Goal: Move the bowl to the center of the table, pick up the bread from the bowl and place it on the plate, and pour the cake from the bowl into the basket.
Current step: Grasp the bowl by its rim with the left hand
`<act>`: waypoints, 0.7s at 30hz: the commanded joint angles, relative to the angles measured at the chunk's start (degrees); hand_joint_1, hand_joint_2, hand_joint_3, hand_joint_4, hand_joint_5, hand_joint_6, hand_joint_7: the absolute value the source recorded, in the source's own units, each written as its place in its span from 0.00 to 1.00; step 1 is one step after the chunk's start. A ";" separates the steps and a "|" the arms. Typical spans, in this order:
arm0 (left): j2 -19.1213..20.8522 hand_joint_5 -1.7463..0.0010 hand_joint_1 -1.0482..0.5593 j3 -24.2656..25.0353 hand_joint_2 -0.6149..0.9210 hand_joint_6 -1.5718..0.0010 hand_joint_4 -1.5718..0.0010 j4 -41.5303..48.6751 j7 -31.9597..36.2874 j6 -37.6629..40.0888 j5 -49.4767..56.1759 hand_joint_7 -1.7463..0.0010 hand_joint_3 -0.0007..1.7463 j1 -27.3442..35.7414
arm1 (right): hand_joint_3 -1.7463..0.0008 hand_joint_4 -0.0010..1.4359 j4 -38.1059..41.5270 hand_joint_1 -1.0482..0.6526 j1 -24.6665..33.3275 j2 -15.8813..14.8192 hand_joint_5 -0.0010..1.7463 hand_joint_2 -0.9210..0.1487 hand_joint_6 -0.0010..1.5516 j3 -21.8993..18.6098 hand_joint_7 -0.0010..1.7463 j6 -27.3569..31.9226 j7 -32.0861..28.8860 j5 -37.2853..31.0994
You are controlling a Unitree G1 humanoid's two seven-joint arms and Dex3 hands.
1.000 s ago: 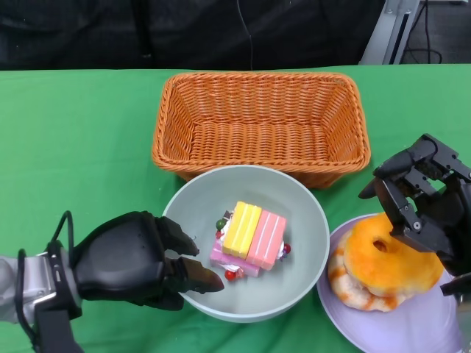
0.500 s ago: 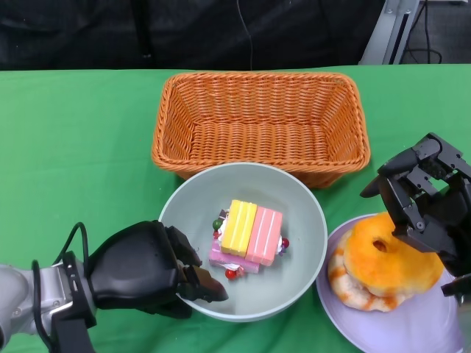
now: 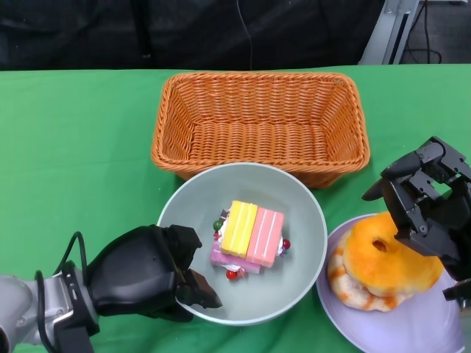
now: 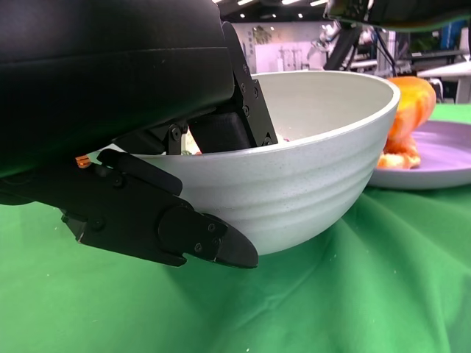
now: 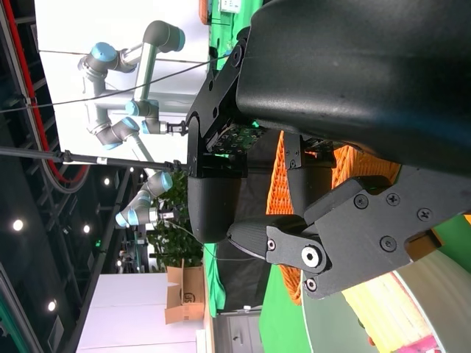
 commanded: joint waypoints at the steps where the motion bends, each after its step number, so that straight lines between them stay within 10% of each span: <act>1: -0.27 0.03 0.44 -0.52 1.00 0.23 0.59 1.54 4.10 -0.61 0.13 0.95 0.01 0.00 | 0.58 0.49 -0.62 0.50 0.27 0.08 0.90 0.23 0.42 -0.82 0.73 -0.72 -0.16 0.47; 6: -0.91 0.00 0.45 -0.78 1.00 0.23 0.61 3.77 8.05 -1.42 -0.29 0.93 0.05 -0.34 | 0.58 0.49 -0.92 0.49 0.32 0.06 0.89 0.23 0.42 -0.75 0.73 -0.17 -0.01 0.88; 9: -1.10 0.00 0.45 -0.52 1.00 0.57 0.60 4.77 11.09 -2.18 -0.71 0.28 0.09 -0.37 | 0.58 0.49 -0.75 0.50 0.30 0.07 0.89 0.23 0.42 -0.87 0.73 -0.31 -0.15 0.82; 12: -1.16 0.00 0.45 -0.35 1.00 0.66 0.59 5.57 13.42 -3.07 -1.09 0.06 0.10 -0.37 | 0.57 0.50 -0.55 0.51 0.27 0.09 0.89 0.23 0.42 -1.00 0.72 -0.31 -0.24 0.87; 21: -0.41 0.00 0.50 0.86 1.00 0.66 0.57 6.13 19.37 -6.28 -1.46 0.05 0.31 -0.11 | 0.57 0.50 0.04 0.50 -0.04 -0.04 0.89 0.23 0.42 -1.21 0.72 -0.19 0.08 1.18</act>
